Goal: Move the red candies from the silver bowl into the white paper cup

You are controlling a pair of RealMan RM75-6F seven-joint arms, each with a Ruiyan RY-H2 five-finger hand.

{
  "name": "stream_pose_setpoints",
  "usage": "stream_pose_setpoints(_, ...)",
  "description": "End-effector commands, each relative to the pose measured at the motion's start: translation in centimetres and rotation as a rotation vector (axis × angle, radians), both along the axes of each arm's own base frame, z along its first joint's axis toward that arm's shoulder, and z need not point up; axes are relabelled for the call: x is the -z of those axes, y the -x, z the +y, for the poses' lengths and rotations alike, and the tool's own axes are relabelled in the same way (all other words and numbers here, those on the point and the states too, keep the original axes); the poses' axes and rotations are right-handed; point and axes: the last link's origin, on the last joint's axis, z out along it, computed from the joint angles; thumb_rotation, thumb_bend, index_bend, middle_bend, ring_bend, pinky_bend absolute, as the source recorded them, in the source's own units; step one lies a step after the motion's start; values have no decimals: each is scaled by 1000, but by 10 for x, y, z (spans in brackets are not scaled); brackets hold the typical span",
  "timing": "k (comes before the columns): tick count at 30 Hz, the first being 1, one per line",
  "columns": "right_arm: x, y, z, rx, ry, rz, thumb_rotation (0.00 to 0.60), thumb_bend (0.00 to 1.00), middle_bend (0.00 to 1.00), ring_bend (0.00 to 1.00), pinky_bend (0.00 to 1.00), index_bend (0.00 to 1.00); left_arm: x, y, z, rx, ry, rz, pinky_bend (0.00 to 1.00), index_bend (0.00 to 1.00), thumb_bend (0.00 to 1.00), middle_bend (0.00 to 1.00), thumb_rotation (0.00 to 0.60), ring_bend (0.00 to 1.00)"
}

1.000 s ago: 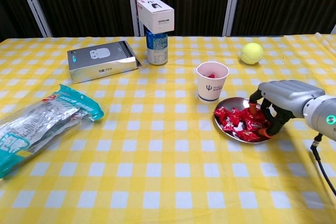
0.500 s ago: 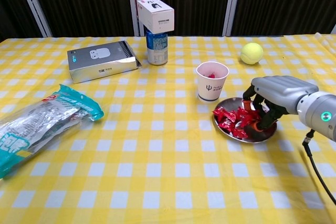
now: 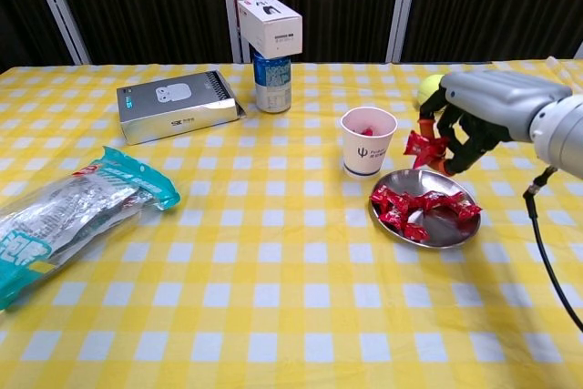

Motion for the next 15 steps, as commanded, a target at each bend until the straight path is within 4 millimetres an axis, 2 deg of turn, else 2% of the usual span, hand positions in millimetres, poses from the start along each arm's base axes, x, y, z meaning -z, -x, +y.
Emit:
stream_pose_setpoints(1,-14,-12,-8,-15,34,-13,600,590,728,858,897,610,0,0,0,2,0,1,0,0,50,0,600,0)
stream_pose_setpoints(6,-18,-26,-24,-25,50,0,600,590,728,858,897,611,0,-1,0,3,1,-4,0,0,50,0,600,0)
stream_pose_setpoints(15,-1,-39,-53,-13,45,22,600,590,728,859,897,610,-1,2,2,-13,2,-17,0,0,50,0,600,0)
